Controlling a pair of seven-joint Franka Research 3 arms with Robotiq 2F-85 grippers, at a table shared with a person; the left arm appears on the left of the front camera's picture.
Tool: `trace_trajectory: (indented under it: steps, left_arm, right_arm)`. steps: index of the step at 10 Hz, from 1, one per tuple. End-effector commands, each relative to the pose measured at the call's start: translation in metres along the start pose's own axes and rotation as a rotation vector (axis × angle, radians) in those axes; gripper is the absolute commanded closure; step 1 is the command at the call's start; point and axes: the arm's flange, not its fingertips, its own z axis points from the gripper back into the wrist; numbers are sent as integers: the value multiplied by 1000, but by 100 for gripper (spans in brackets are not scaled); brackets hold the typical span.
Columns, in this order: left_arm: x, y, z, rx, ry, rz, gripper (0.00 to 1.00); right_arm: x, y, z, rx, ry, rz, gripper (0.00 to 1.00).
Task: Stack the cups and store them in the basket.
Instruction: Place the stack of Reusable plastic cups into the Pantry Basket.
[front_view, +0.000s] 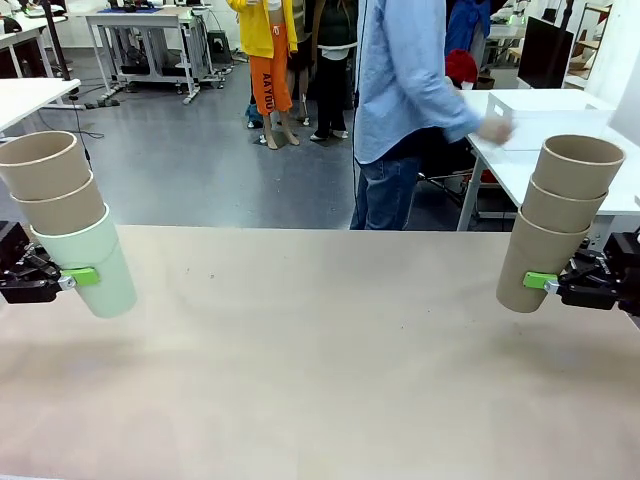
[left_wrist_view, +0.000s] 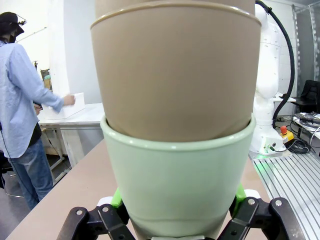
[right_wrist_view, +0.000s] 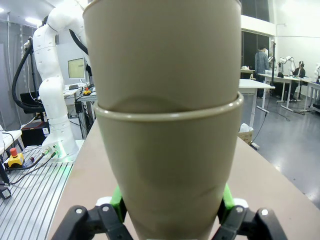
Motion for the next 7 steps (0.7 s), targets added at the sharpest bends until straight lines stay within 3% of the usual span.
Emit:
trace_trajectory:
  steps: [1, 7]
  left_arm:
    - [3, -1, 0, -4, -8, -12, 12]
    - [3, -1, 0, -4, -8, -12, 12]
  right_arm:
    - [4, 1, 2, 1, 5, 10, 15]
    - [4, 1, 2, 1, 5, 10, 15]
